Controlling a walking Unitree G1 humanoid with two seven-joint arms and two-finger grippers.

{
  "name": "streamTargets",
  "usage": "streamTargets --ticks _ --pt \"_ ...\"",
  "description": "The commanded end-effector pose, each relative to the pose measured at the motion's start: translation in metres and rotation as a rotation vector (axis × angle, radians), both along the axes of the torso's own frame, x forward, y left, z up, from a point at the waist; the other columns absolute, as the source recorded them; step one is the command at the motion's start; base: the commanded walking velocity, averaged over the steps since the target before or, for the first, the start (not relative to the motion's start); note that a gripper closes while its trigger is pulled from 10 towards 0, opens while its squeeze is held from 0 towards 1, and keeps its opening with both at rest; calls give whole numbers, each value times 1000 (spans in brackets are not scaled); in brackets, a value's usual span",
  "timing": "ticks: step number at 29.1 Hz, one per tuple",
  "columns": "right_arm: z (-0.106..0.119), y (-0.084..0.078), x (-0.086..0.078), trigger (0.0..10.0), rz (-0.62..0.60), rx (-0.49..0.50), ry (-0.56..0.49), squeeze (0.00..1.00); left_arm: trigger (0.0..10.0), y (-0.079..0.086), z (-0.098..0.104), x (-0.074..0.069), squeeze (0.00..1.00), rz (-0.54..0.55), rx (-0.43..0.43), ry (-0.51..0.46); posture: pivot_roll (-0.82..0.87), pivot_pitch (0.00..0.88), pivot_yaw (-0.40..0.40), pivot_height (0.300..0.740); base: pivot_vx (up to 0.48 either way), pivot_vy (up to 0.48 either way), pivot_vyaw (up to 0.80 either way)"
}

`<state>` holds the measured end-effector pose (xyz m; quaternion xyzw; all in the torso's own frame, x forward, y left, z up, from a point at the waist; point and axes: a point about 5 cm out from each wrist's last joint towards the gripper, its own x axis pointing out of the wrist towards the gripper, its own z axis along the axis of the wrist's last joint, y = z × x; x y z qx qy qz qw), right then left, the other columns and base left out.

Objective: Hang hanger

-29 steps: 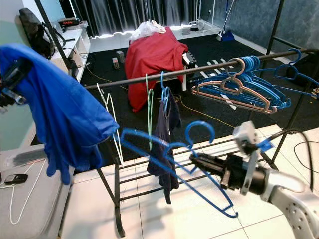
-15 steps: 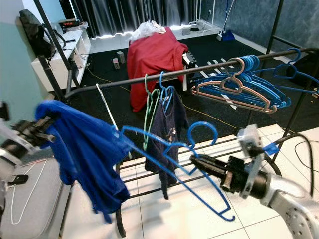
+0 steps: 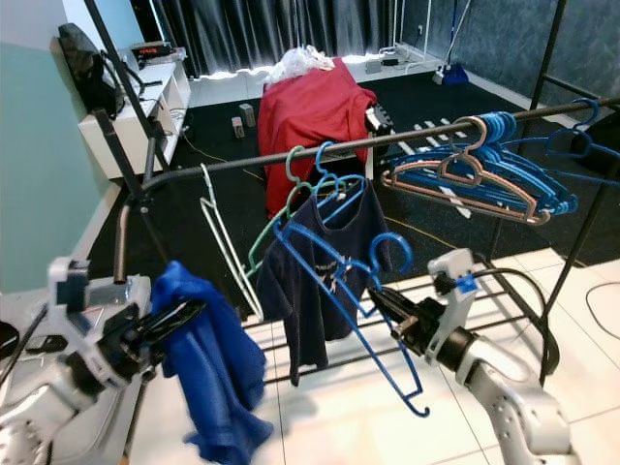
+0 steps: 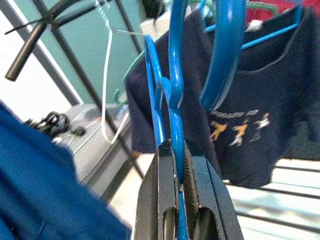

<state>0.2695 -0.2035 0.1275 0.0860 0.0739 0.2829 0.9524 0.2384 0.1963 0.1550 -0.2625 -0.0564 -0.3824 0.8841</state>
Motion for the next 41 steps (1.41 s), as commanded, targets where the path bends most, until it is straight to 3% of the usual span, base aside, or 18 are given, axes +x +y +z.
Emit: streamTargets --ticks 1,6,8,12,18,23,25,35,41 --pt "-1 0 4 10000 -36 -6 -19 0 10000 8 -1 5 0 89 6 0 -61 0 67 740 0 0 0" --pt "-23 2 2 10000 -111 -23 21 0 10000 16 -11 13 0 202 -10 35 -57 0 69 740 -232 0 0" --pt "-46 17 -5 10000 -89 -85 70 0 10000 20 -23 16 0 284 -12 92 -54 0 71 740 -285 0 0" --pt "-49 20 -5 10000 -88 -92 77 0 10000 19 -28 15 0 302 1 115 -56 0 71 740 -279 0 0" --pt "-56 17 -1 10000 -112 -58 96 0 10000 -5 -56 13 0 342 144 218 -47 0 61 740 -310 0 0" --pt "-57 16 0 10000 -121 -47 99 0 10000 -11 -63 13 0 344 180 234 -45 0 59 740 -391 0 0" --pt "-58 14 4 10000 -147 -22 99 0 10000 -19 -76 13 0 337 236 259 -38 0 59 740 -426 0 0" --pt "-58 15 8 10000 -160 -16 83 0 10000 -17 -78 20 0 337 228 261 -37 0 64 740 -411 0 0" --pt "-57 18 10 10000 -137 -26 64 0 10000 -18 -79 22 0 328 234 258 -32 0 67 740 -386 0 781"
